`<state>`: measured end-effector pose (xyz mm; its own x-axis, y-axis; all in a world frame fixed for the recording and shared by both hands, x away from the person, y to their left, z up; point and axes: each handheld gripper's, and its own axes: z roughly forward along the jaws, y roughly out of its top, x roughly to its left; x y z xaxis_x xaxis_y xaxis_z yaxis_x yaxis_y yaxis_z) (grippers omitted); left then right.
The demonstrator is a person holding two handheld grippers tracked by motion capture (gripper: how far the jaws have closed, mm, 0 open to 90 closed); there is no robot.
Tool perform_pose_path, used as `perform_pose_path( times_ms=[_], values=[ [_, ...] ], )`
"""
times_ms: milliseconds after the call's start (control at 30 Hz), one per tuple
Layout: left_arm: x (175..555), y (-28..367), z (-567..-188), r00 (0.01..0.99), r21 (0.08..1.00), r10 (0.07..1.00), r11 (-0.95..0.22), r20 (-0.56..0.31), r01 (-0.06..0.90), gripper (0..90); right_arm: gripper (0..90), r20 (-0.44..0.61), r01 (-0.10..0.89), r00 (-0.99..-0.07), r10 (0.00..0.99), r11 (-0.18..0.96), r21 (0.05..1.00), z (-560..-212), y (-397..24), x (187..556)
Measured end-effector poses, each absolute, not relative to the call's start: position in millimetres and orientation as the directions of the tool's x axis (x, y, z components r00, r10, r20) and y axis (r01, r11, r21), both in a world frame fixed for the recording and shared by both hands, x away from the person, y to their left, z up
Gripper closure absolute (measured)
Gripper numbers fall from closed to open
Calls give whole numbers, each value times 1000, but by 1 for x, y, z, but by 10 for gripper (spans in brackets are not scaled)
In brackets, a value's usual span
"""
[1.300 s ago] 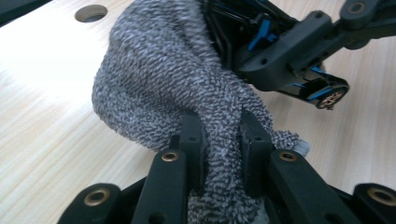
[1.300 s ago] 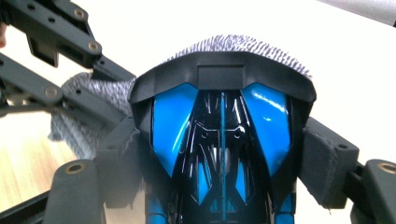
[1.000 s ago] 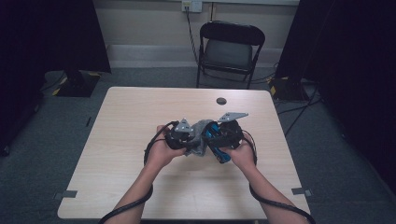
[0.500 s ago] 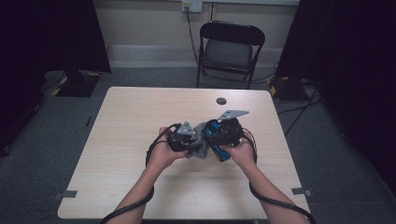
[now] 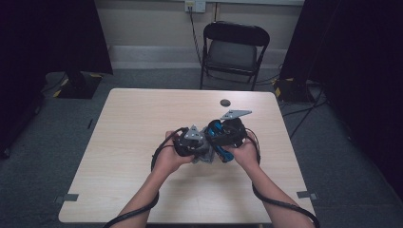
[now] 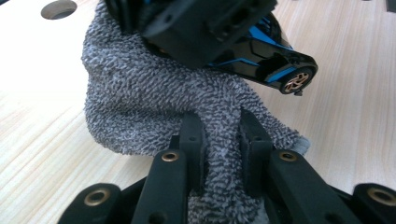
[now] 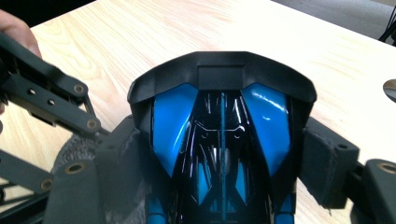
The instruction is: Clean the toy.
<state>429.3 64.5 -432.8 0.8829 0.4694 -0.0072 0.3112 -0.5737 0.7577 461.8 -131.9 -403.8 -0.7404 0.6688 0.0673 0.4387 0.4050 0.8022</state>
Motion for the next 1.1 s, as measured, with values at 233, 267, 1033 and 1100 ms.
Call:
perform_pose_path(
  times_ms=[233, 267, 1033, 1100],
  values=[
    [429, 65, -435, 886, 756, 464, -577, -8, 309, 752, 254, 64, 437, -742, 667, 409, 801, -402, -128, 463],
    [429, 65, -435, 885, 757, 465, -577, -6, 308, 752, 254, 68, 439, -743, 666, 408, 800, -402, -128, 464],
    [421, 52, -442, 907, 740, 421, -606, -13, 292, 752, 253, 54, 429, -736, 674, 403, 808, -392, -124, 468],
    [421, 52, -442, 909, 736, 417, -611, -12, 290, 752, 253, 56, 431, -737, 674, 404, 807, -392, -124, 469]
  ],
)
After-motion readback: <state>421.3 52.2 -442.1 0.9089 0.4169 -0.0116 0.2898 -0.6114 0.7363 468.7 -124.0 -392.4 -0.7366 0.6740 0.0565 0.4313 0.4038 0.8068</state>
